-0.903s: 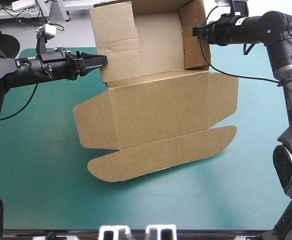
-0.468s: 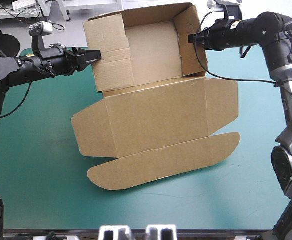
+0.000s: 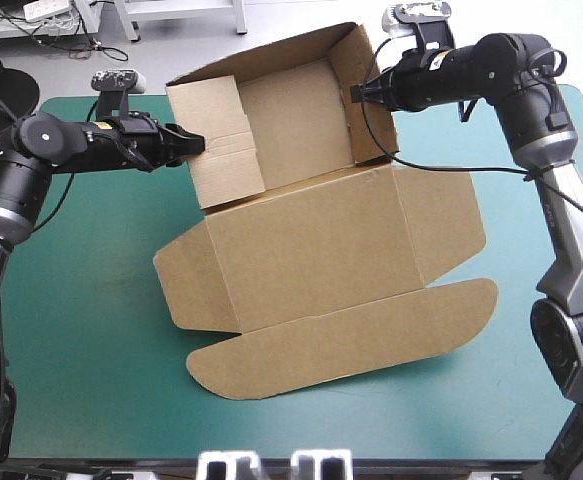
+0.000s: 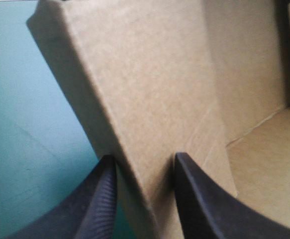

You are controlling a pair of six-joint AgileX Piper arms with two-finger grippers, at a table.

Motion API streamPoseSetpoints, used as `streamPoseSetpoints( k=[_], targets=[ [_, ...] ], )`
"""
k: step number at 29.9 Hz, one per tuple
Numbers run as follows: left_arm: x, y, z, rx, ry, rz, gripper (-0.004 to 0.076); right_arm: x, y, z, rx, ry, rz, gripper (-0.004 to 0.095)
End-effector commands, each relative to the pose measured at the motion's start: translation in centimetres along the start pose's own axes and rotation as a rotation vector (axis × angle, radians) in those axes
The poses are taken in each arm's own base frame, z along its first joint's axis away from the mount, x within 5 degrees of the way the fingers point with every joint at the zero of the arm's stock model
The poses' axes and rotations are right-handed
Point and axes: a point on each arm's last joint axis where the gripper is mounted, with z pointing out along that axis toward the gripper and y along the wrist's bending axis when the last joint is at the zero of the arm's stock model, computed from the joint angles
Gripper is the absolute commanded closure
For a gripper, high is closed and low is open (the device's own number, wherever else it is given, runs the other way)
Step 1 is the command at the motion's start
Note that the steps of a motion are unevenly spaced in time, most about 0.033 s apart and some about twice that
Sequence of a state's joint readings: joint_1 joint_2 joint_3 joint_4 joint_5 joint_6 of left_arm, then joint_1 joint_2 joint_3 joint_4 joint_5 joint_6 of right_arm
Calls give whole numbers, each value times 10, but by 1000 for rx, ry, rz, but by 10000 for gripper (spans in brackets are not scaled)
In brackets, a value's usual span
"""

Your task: Fold the box

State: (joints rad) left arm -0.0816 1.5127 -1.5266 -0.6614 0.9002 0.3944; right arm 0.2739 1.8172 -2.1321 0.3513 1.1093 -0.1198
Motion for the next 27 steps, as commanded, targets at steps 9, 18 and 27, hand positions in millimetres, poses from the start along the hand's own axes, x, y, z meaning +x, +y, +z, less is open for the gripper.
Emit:
streamPoseSetpoints(
  k=[9,18,27],
  targets=[
    [-13,-12,-4,-1,-106,-125,593,-14,28,-37,-149,-126,88,916],
    [-27,-32,-15,81,-151,-159,733,1,22,-35,-79,38,137,917],
    [-27,-60,-5,-32,0,-90,733,10,26,-25,-73,103,208,916]
  ],
)
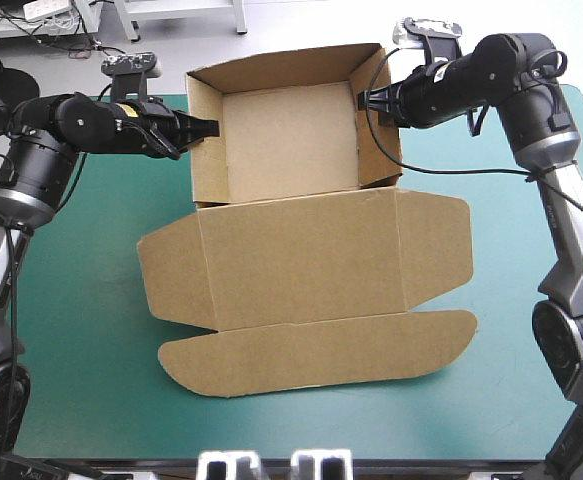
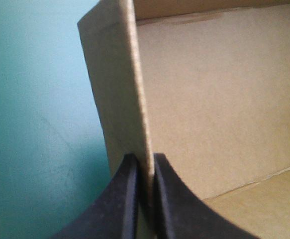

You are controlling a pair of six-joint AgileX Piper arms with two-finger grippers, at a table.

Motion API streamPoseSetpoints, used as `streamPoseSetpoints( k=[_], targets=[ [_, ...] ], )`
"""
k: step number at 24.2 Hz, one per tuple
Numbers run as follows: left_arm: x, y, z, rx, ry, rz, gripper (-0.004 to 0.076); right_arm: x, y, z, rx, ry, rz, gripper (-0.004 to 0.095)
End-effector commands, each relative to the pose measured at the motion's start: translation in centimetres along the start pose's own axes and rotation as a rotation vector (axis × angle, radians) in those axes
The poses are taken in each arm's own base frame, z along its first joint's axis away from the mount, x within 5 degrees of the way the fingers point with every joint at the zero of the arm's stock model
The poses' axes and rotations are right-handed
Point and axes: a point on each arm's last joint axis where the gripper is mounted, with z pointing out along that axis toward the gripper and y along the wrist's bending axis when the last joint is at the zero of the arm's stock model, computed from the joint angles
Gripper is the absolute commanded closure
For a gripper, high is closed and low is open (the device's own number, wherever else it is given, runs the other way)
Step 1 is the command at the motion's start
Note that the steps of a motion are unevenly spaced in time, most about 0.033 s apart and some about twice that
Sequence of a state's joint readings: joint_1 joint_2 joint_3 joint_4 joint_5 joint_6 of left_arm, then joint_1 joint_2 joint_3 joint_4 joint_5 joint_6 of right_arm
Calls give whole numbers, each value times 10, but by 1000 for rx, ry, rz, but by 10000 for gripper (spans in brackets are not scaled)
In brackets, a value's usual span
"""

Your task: Fold the box

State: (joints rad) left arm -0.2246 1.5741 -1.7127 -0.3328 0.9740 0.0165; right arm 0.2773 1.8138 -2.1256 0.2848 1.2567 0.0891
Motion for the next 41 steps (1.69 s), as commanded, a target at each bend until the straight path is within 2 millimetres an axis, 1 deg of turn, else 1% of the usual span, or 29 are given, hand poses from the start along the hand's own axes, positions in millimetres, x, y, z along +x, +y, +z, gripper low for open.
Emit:
streamPoseSetpoints(
  k=[1,6,7,8,9,10,11,12,16,17,20,23,26,28,30,32,34,37,41],
  targets=[
    [-3,-28,-10,92,-22,-42,733,7,28,-20,-136,-15,19,916],
    [10,-22,18,73,156,-77,733,28,29,12,-100,111,20,915],
    [13,-20,24,59,192,-84,733,32,27,18,-92,135,25,915],
    [19,-18,33,24,250,-90,733,40,25,28,-81,177,31,915],
    [21,-17,37,-2,276,-86,733,44,22,33,-66,198,33,915],
    [26,-18,44,-45,308,-62,733,50,17,40,-44,232,37,915],
    [27,-21,46,-63,313,-52,733,54,15,44,-36,249,39,915],
    [32,-27,55,-83,328,-30,733,60,11,50,-19,276,43,915],
    [40,-39,76,-78,360,-24,733,69,5,60,11,313,46,915],
    [44,-41,86,-80,383,-30,733,73,1,65,28,327,45,917],
    [54,-39,110,-98,446,-49,733,80,-4,76,41,328,52,923],
    [58,-36,123,-103,475,-57,733,86,-9,89,48,346,58,923],
    [60,-34,128,-116,481,-50,733,90,-12,104,38,382,47,923],
    [60,-32,128,-134,479,-30,733,91,-13,108,35,392,26,923],
    [61,-30,127,-138,502,46,732,91,-15,110,41,397,-14,922],
    [62,-29,126,-146,513,52,731,91,-16,110,57,397,-36,920],
    [62,-29,126,-147,515,58,715,92,-18,109,80,409,-52,894],
    [63,-29,126,-148,521,58,648,93,-20,108,96,423,-63,814],
    [62,-28,126,-156,519,64,508,94,-21,108,109,431,-71,697]
  ],
)
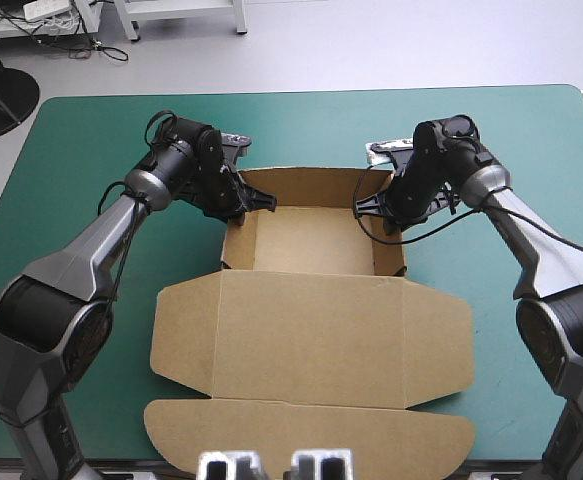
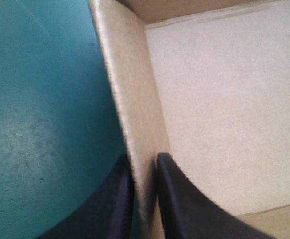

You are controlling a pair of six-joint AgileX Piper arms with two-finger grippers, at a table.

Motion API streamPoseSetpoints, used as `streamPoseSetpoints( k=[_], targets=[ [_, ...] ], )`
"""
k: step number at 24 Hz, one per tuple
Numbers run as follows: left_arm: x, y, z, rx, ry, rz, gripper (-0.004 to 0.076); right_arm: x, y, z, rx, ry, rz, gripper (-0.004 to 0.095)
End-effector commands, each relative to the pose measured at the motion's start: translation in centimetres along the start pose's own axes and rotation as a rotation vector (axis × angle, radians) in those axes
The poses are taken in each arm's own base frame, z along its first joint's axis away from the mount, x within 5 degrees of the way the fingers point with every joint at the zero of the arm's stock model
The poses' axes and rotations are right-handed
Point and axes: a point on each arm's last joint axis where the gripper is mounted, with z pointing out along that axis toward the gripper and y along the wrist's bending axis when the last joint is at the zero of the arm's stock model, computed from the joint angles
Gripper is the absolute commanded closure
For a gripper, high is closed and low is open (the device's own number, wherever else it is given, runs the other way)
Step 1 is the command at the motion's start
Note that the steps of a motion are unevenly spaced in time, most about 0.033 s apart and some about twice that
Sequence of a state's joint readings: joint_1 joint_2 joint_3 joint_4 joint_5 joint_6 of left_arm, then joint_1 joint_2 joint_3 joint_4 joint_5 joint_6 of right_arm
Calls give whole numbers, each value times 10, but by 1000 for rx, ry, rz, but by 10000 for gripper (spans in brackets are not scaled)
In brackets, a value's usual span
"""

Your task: Fold the box

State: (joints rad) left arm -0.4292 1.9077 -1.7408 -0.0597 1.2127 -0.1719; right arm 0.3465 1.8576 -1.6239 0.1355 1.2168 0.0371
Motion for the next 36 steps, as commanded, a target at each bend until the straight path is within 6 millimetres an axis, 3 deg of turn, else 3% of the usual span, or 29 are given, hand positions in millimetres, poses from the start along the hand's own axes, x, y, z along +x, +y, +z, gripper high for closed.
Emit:
streamPoseSetpoints(
  k=[1,7,12,17,21,22,24,27,31,36],
  targets=[
    [1,-10,-18,46,-44,11,463,-2,13,-16,-55,-71,-29,667],
    [0,-10,-18,43,-59,13,251,-7,7,-29,22,-97,7,512],
    [0,-6,-24,-4,-78,31,251,-16,7,-55,65,-167,-11,493],
    [3,4,-71,-111,-202,71,251,-21,9,-71,68,-229,-18,493],
    [9,4,-140,-120,-345,101,251,-18,8,-81,84,-253,-4,493],
    [15,4,-166,-110,-419,111,251,-17,6,-85,103,-264,-6,493],
    [27,5,-197,-95,-503,107,258,-15,6,-90,111,-276,-9,493],
    [52,8,-236,-83,-601,108,322,-12,5,-96,125,-292,-5,493],
    [88,10,-275,-29,-696,132,479,-12,6,-96,102,-295,59,495],
    [129,13,-298,13,-748,189,721,-13,6,-93,97,-287,73,495]
  ],
)
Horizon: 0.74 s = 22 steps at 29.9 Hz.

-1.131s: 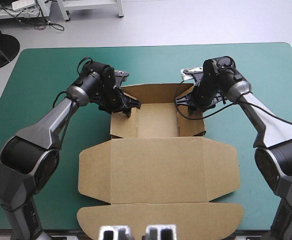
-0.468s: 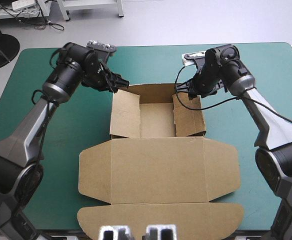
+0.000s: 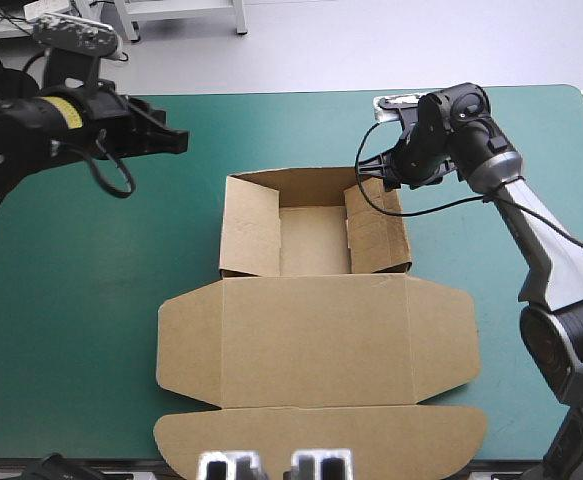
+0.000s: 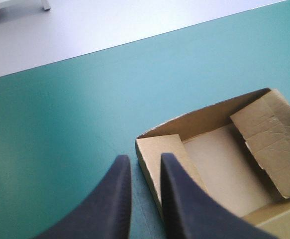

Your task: Fold the box

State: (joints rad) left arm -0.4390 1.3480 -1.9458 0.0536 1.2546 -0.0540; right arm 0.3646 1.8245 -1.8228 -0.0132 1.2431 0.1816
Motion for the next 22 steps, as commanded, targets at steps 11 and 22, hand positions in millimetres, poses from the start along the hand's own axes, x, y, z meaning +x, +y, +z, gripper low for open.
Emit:
streamPoseSetpoints(
  k=[11,22],
  targets=[
    [109,5,-57,16,66,34,733,12,-2,-6,-7,23,32,495],
    [224,10,-69,22,40,10,733,18,1,19,-27,105,15,672]
  ],
)
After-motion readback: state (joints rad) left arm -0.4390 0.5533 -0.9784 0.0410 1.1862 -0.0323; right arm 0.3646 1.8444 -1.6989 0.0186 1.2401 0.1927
